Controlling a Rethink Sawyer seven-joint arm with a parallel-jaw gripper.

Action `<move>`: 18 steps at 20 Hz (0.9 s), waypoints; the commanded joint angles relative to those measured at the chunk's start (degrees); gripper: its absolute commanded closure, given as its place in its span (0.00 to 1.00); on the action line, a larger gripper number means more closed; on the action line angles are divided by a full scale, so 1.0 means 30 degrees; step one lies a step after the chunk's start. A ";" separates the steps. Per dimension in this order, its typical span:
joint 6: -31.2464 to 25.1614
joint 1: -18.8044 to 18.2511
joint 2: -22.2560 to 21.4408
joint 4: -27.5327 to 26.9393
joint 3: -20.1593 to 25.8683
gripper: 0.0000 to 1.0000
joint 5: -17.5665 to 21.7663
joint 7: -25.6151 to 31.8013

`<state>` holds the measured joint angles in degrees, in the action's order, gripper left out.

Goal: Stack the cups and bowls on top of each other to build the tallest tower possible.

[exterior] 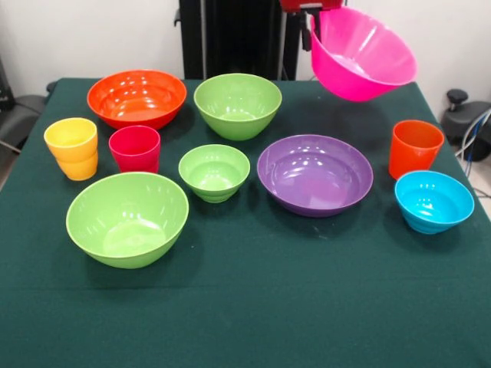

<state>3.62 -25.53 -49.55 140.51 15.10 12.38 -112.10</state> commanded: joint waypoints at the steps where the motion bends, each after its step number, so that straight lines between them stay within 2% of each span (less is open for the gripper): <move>1: 0.0257 -0.0069 0.0388 -0.1795 0.0784 1.00 0.0554 -0.1777; 10: -0.2994 -0.1360 -0.1537 -0.2310 0.2390 1.00 -0.0410 -0.0888; 18: -0.4616 -0.1316 -0.0741 -0.4509 0.2152 1.00 -0.0232 -0.0249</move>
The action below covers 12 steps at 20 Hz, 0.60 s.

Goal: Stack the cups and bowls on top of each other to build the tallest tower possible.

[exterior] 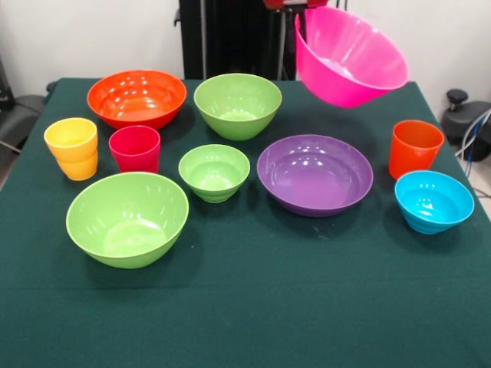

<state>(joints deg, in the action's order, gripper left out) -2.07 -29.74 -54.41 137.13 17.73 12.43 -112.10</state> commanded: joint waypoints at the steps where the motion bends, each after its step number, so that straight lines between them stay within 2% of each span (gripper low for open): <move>1: -0.2715 0.0216 0.1077 -0.3655 0.1125 1.00 -0.0159 -0.0297; 12: -0.1440 0.1543 0.3569 -0.5806 -0.0372 1.00 0.0562 -0.0977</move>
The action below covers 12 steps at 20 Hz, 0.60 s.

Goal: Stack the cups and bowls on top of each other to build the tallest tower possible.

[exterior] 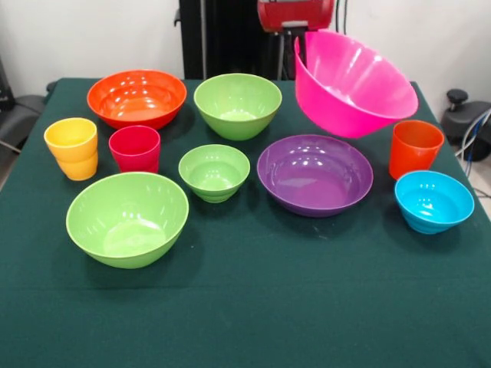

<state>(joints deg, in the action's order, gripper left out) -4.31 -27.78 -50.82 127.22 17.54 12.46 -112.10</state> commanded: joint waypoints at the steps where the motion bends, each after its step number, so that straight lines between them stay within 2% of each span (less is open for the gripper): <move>1: -0.0471 0.0912 0.2696 -0.2688 -0.0378 1.00 0.0645 -0.0972; 7: 0.0129 0.1257 0.3490 -0.3193 -0.0719 1.00 0.0758 -0.1216; 12: -0.0084 0.0889 0.3503 -0.3283 -0.0508 1.00 0.0874 -0.0991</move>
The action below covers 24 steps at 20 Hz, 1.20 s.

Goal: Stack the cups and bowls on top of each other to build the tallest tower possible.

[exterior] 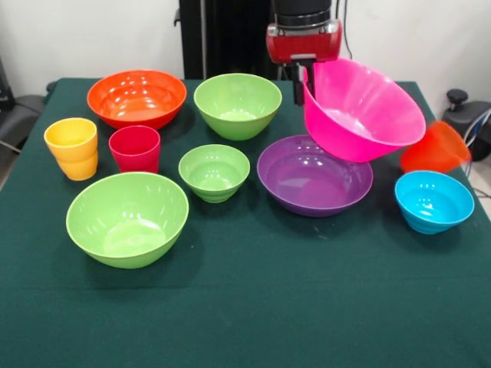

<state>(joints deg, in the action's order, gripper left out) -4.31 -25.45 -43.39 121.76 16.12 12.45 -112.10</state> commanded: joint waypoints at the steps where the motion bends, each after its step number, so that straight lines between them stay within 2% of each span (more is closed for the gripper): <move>1: -0.0146 -0.0031 0.0968 -0.1425 0.0040 1.00 0.0919 -0.0917; 5: -0.0174 -0.0647 0.0880 -0.1203 0.0246 1.00 0.1221 -0.0605; 10: 0.0430 -0.1113 0.1543 -0.1330 0.0180 1.00 0.1839 -0.0424; 18: 0.0514 -0.2105 0.1397 -0.0937 0.0560 1.00 0.2633 -0.0439; 24: 0.1706 -0.1179 0.1761 -0.0884 -0.0272 1.00 0.2645 -0.1554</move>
<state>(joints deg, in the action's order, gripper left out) -3.41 -30.42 -40.37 121.52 15.58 17.05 -112.10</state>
